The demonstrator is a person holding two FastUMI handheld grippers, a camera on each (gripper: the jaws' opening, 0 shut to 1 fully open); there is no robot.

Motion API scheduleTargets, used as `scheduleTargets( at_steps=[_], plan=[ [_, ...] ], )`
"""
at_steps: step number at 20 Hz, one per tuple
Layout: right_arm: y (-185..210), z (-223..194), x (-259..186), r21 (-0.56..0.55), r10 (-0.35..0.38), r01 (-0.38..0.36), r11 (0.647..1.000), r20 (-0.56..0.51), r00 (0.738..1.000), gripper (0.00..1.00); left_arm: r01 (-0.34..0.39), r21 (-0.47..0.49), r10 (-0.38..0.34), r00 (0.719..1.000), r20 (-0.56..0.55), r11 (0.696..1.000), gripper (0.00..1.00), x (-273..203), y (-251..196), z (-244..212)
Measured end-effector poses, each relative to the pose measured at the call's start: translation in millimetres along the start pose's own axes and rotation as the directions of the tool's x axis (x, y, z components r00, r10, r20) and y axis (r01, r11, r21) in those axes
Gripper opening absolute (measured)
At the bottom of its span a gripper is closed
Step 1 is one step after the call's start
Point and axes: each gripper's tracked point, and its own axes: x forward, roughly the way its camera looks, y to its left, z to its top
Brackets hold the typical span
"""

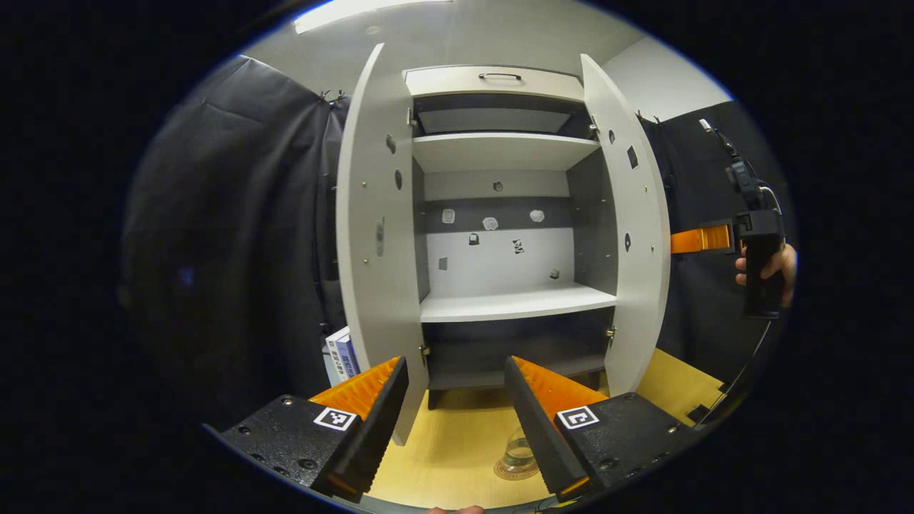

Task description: Grasp the bottle in the cabinet with the left hand and place it on the coaster, then close the right door with the right hand and the left door with the left hand.

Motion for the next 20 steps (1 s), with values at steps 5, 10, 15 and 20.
scheduleTargets(
  at_steps=[5, 10, 15, 20],
  plan=[
    [38.3, 5.8, 32.6, 0.013, 0.047, -0.047, 0.999, 0.006, 0.999, 0.98, -0.037, -0.011, 0.037, 0.999, -0.004, 0.999, 0.87, -0.7, 26.2, -0.3],
    [73.1, 3.9, 71.6, -0.006, 0.055, -0.055, 0.998, 0.031, 0.998, 0.99, -0.083, -0.027, 0.083, 0.996, 0.012, 0.996, 0.87, 2.2, 54.5, 6.7],
    [84.6, 9.0, 96.6, -0.052, 0.034, -0.031, 0.998, 0.056, 0.998, 0.96, -0.117, -0.05, 0.118, 0.993, 0.005, 0.992, 0.87, 6.8, 82.1, 6.7],
    [93.2, 12.4, 116.3, -0.084, 0.007, 0.0, 0.996, 0.085, 0.996, 0.99, -0.13, -0.062, 0.131, 0.991, 0.018, 0.99, 0.87, 15.5, 103.9, 12.1]
  ],
)
